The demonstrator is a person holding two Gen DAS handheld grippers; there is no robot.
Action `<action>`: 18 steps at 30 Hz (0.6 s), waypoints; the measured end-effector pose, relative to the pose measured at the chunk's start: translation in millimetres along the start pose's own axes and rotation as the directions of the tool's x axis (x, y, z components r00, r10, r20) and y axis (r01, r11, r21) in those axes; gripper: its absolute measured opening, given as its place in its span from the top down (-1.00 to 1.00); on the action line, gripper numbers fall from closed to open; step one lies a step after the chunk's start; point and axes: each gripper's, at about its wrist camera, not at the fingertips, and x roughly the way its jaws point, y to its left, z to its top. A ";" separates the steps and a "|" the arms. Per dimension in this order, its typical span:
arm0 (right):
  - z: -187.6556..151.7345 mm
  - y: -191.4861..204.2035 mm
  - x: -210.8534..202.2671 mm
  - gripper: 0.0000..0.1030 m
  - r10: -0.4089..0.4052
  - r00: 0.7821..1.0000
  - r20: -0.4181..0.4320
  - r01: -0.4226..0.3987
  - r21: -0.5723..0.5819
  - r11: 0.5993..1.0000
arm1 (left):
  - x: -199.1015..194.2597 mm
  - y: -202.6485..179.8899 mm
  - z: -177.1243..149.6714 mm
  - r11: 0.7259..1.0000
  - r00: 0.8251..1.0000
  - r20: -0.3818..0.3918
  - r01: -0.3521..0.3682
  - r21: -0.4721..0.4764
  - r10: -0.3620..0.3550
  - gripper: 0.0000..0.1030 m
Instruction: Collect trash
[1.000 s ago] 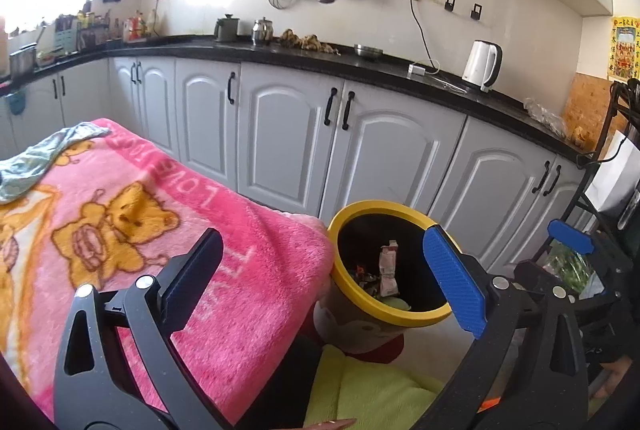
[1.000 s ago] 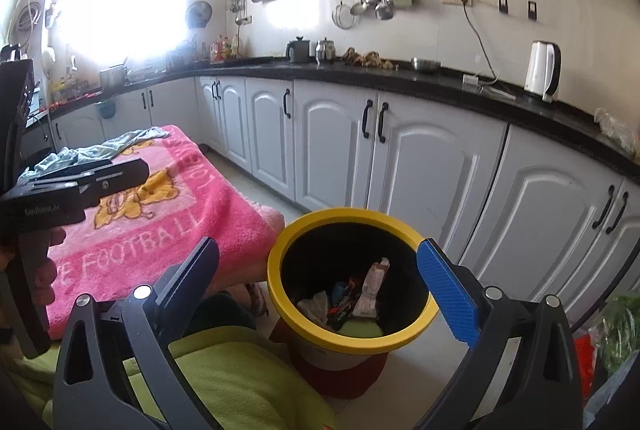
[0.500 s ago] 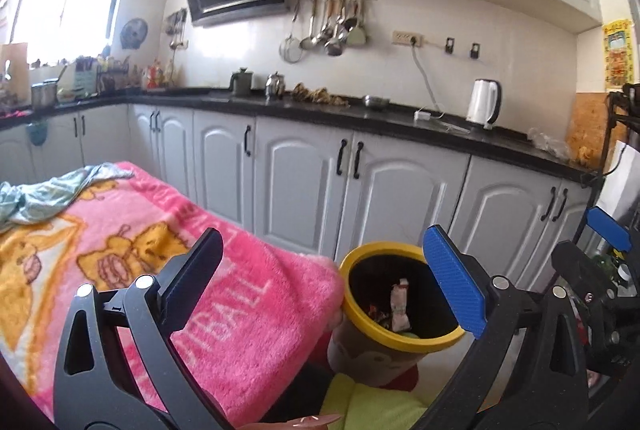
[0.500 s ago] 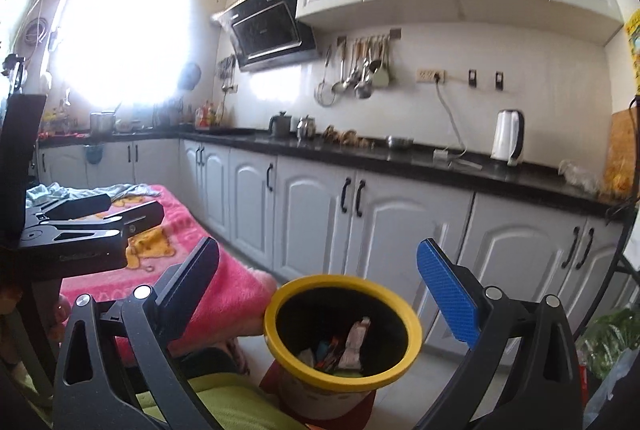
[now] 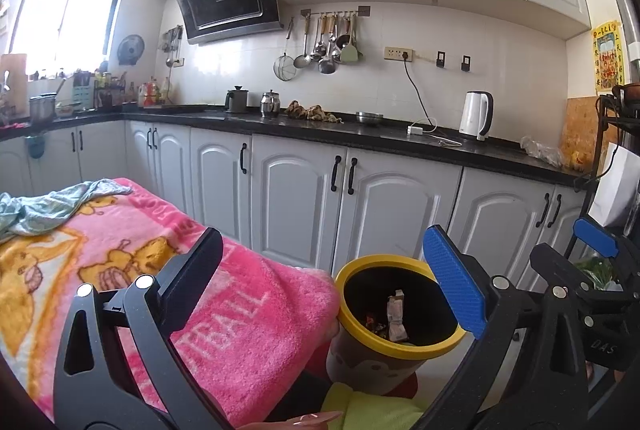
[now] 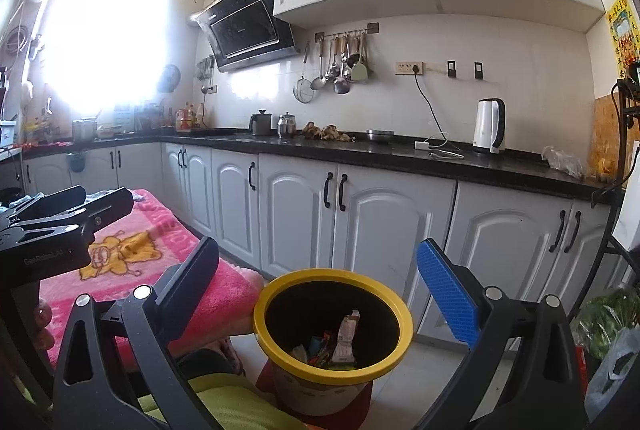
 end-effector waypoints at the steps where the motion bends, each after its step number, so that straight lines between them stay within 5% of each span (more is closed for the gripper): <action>1: 0.2 0.2 -0.1 -0.88 0.001 1.000 0.002 -0.001 -0.002 1.000 | -0.1 0.0 0.0 1.000 1.000 0.000 0.000 0.001 0.000 -0.79; 18: -0.3 1.8 -2.0 -0.88 0.001 1.000 0.007 -0.001 -0.008 1.000 | 0.3 -0.2 -1.3 1.000 1.000 0.001 -0.002 -0.003 0.002 -0.79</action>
